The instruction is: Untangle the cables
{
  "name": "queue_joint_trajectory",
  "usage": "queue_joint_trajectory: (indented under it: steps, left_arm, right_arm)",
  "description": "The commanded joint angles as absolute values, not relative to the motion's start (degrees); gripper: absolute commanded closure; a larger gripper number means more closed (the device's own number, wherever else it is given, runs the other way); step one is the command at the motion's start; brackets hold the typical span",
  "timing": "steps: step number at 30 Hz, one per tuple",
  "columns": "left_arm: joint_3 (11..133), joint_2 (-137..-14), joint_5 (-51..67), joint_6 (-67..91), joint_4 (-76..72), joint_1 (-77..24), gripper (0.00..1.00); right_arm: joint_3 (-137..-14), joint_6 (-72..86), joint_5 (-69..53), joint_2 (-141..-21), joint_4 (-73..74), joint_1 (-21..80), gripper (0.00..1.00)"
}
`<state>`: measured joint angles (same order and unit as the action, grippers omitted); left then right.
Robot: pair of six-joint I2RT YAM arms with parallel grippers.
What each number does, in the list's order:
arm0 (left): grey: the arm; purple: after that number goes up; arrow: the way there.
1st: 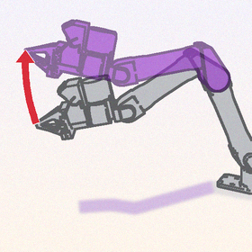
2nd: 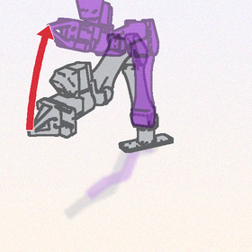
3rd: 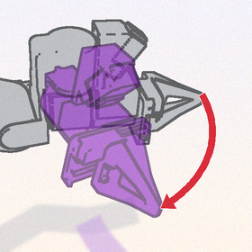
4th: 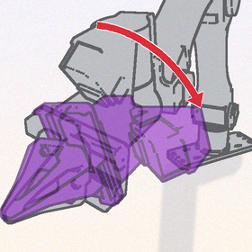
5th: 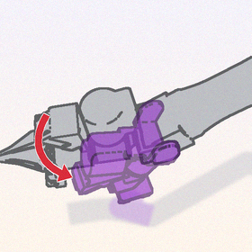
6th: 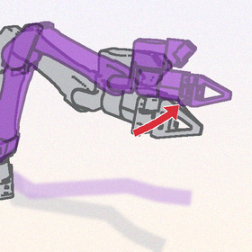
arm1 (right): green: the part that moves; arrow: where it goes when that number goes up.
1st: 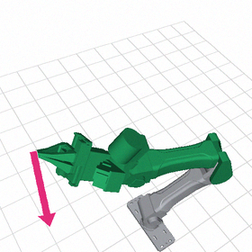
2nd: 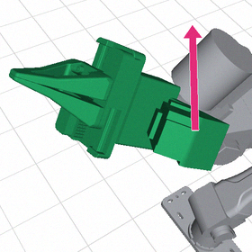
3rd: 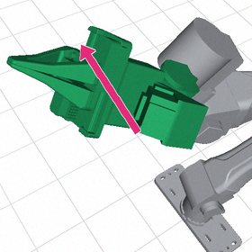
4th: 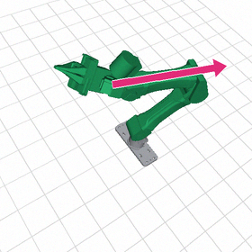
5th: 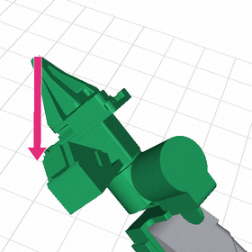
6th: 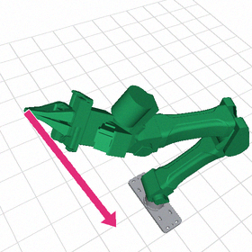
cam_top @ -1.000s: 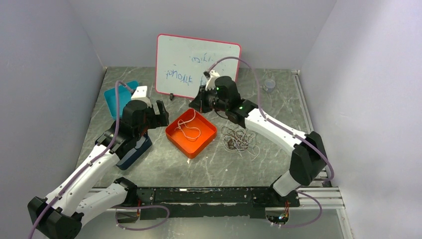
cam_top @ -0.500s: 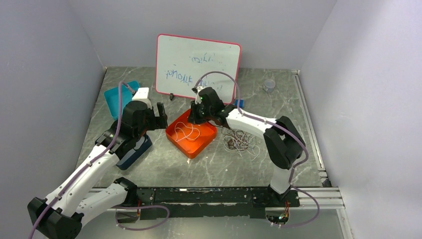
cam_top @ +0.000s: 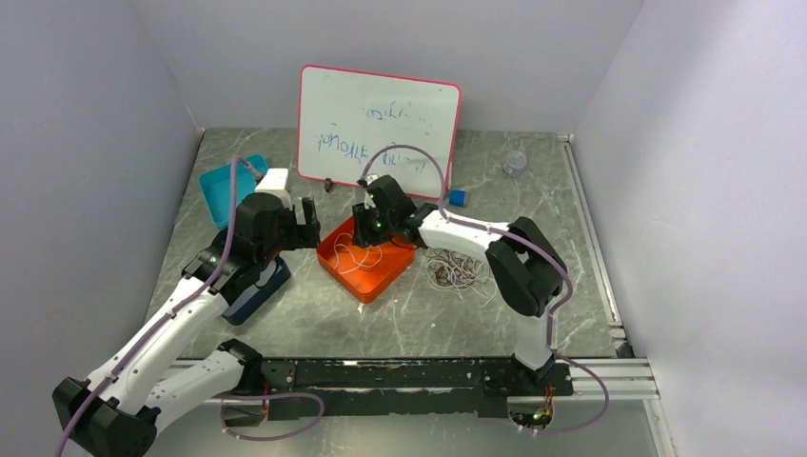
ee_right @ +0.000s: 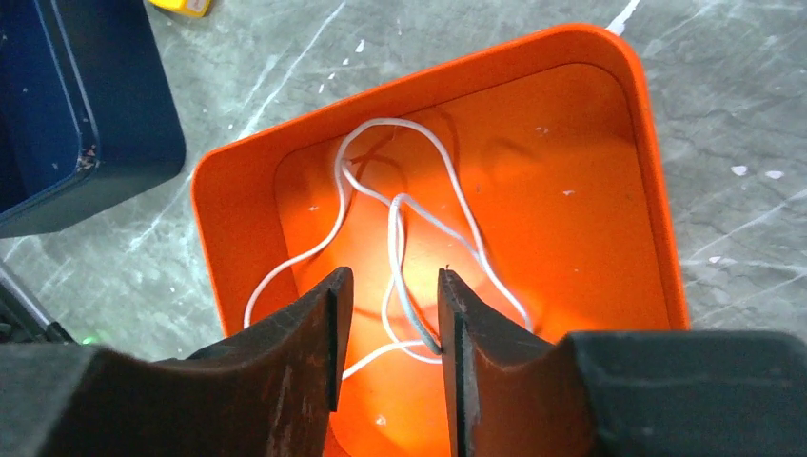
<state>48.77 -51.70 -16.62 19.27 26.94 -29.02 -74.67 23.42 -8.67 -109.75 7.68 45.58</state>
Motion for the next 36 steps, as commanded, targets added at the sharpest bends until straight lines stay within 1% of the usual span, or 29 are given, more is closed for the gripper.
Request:
queue_joint_trajectory:
  steps: [1,4,5,8,14,19,22,26,29,30,33,36]
  left_arm:
    - [48.9,-51.7,-15.2,18.9,27.2,-28.5,0.06]
    - [49.0,-52.1,-14.7,19.1,27.2,-28.5,0.06]
    - [49.2,-52.3,-14.4,19.1,27.1,-28.4,0.06]
    - [49.5,-52.9,-14.2,19.2,27.2,-28.5,0.04]
    - [50.5,-54.0,-13.2,19.2,26.0,-28.5,0.01]
    - [51.8,-56.0,-8.8,20.4,24.5,-28.6,0.02]
    - [51.4,-56.7,-6.2,23.6,22.0,-28.7,0.02]
    - [50.9,-58.4,-4.0,26.0,17.6,-30.7,0.02]
    - [52.4,-61.7,-6.3,26.5,15.6,-35.8,0.01]
    - [53.9,-64.6,-7.4,26.9,14.2,-39.3,0.01]
    - [54.5,-68.2,-5.6,28.6,10.1,-42.3,0.01]
    - [54.1,-71.7,-3.6,30.3,5.6,-44.6,0.01]
  right_arm:
    - [-75.5,22.9,-4.4,-107.4,8.1,45.7,0.54]
    - [-75.1,23.2,-1.7,-105.2,8.4,45.8,0.48]
    - [-74.7,23.4,-0.8,-103.8,8.4,45.8,0.42]
    - [-73.5,23.9,1.5,-100.5,8.3,45.8,0.32]
    - [-71.7,25.7,7.7,-92.5,9.9,45.8,0.19]
    - [-71.8,28.3,14.8,-84.2,13.6,45.8,0.06]
    - [-73.8,31.6,19.8,-79.6,18.6,45.7,0.03]
    - [-82.0,37.0,28.3,-76.5,30.5,45.7,0.00]
    - [-89.3,42.8,35.0,-75.3,39.8,45.7,0.00]
    - [-94.3,47.8,39.1,-74.9,46.2,45.7,0.00]
    - [-103.2,55.5,43.2,-75.7,56.0,45.7,0.00]
    - [-112.3,60.7,44.4,-78.1,64.2,45.7,0.00]
